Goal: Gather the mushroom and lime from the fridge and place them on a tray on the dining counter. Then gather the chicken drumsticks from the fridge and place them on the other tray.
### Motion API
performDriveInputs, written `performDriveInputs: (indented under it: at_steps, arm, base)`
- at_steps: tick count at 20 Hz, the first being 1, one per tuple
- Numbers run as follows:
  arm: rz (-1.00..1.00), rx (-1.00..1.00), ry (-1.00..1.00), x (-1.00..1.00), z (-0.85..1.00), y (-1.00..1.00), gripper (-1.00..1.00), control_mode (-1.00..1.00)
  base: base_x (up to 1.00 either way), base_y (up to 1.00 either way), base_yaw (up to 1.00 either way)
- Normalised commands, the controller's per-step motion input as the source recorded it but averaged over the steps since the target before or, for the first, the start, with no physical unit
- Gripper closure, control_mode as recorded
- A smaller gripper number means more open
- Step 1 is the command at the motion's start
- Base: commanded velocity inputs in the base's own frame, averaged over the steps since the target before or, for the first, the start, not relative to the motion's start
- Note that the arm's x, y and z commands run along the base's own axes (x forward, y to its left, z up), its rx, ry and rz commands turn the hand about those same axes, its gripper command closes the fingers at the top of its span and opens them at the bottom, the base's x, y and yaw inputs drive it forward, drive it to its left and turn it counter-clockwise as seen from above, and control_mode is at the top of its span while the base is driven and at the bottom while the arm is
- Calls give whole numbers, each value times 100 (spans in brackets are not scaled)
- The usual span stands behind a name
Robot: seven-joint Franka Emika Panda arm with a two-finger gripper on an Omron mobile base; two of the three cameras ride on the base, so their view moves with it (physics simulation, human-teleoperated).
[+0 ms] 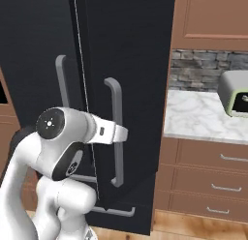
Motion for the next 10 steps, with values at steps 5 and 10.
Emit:
performDriveInputs:
  at_steps: [5, 10]
  arm:
    - [0, -10, -15, -83, 68, 58, -100, -100]
    - [0, -20, -3, -12, 83, 100, -100, -100]
  base:
    - [0, 0, 0]
    - [0, 0, 0]
